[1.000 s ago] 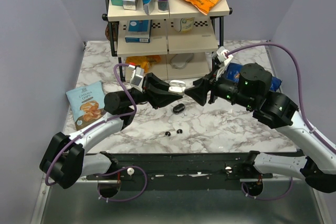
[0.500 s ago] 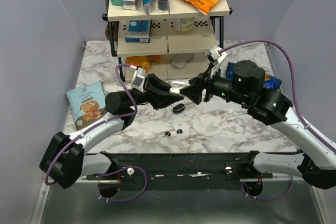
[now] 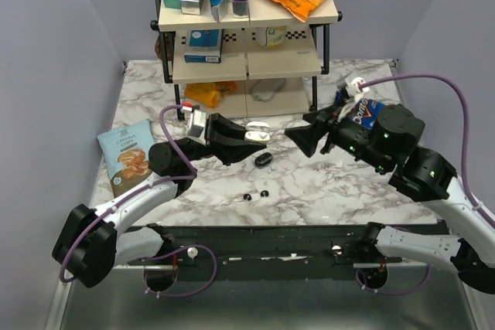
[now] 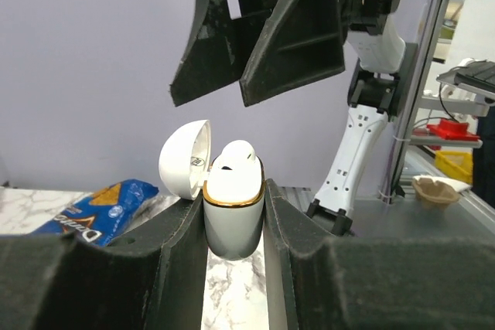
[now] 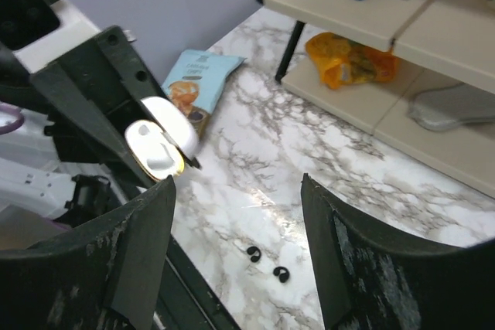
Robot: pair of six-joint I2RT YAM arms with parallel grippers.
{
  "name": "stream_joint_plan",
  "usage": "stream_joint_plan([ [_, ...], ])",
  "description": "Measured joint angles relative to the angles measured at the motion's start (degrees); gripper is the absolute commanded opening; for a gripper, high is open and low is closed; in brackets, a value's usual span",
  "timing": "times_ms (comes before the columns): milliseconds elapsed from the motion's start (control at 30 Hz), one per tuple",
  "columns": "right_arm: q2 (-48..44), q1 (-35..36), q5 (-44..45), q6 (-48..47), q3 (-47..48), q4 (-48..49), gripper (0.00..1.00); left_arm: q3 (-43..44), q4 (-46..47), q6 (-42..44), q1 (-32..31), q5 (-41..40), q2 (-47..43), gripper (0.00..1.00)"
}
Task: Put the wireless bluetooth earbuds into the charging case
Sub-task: Adjust the earbud with the charging case, then pick up the earbud from the center of the board.
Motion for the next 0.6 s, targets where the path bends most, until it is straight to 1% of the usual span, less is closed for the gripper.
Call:
stream_joint_plan([
  [133,-6.05,-0.07,8.90,0.79,-8.87,1.73,0.71,-4.74,-1.51,6.43,-0.48,-3.54,-6.25,0.00],
  [200,-6.58,-0.26,11.89,1.84,-13.64,2.64,0.70,-7.26,-4.39,10.05,-1.22,-5.75,-10.86,0.00],
  [233,-6.19,-0.42,12.74,2.49,-16.26,2.89,0.67,-8.74,-6.05,12.22,-1.77,-7.54,-13.88,0.00],
  [333,-2.97,-0.68,13.81,4.39,-23.82,4.15,0.64,-13.09,-9.49,16.20,-3.21,-11.63,-20.83,0.00],
  [433,2.73,-0.79,13.25,6.01,-30.91,5.92,0.63,-16.74,-13.92,19.82,-5.31,-16.26,-26.82,0.00],
  [500,6.67,-0.79,12.74,6.45,-32.92,6.32,0.63,-18.05,-17.53,22.40,-7.58,-19.76,-29.68,0.00],
  [600,12.46,-0.83,11.93,6.67,-33.03,8.59,0.65,-19.37,-21.70,25.66,-11.80,-24.13,-32.06,0.00],
])
